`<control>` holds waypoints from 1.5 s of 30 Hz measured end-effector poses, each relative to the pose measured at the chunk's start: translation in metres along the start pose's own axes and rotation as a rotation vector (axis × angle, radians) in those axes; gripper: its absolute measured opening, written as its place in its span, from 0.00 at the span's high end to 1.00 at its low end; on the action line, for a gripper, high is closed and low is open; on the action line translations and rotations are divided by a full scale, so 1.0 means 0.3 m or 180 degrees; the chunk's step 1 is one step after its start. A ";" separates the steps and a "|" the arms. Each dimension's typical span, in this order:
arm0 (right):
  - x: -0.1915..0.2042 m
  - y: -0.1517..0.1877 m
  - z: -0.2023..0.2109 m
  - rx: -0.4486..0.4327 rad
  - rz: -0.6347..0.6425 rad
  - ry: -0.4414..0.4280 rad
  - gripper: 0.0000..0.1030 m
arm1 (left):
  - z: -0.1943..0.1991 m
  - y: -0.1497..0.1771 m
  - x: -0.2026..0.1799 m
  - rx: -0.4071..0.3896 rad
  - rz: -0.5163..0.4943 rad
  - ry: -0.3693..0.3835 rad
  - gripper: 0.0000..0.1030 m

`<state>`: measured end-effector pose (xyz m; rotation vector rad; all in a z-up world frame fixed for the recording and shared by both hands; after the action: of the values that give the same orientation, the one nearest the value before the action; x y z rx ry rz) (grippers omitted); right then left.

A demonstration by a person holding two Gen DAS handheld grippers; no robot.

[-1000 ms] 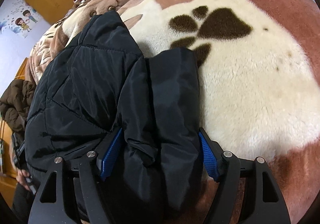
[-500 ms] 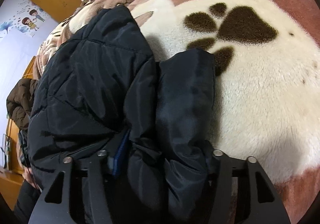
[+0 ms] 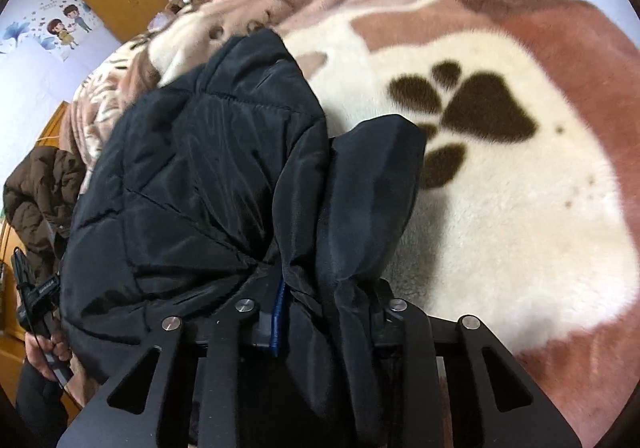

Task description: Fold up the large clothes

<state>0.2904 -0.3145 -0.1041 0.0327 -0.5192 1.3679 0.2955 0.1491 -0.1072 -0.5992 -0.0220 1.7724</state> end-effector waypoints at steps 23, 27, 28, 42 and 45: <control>0.184 -0.045 0.211 -0.0328 0.0219 -0.0336 0.74 | 0.328 -0.064 -0.013 -0.0443 -0.0079 0.0136 0.73; 0.260 -0.087 0.185 -0.0365 0.0265 -0.0399 0.74 | 0.355 -0.134 0.030 -0.0521 -0.0081 0.0077 0.73; 0.287 -0.100 0.173 -0.0369 0.0290 -0.0412 0.74 | 0.360 -0.153 0.046 -0.0533 -0.0080 0.0055 0.73; 0.474 -0.131 -0.226 0.0058 0.0378 -0.0212 0.73 | 0.178 -0.316 0.403 -0.0361 0.0144 -0.0262 0.71; 0.420 -0.096 -0.306 0.0218 0.0278 -0.0151 0.62 | 0.069 -0.273 0.493 -0.0264 0.0388 -0.0245 0.65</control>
<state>0.3617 -0.1754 -0.1308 0.0993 -0.5182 1.4731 0.3368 0.3138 -0.1194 -0.6024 -0.1147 1.9196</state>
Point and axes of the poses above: each gripper's, at about its wrist camera, not at the fingertips, and z roughly against the way its jaws point, x to its left, y to its underside, the point moved 6 cm from there along -z, roughly the way its jaws point, and after that the axes turned 10 degrees about x, right-handed, at the moved point
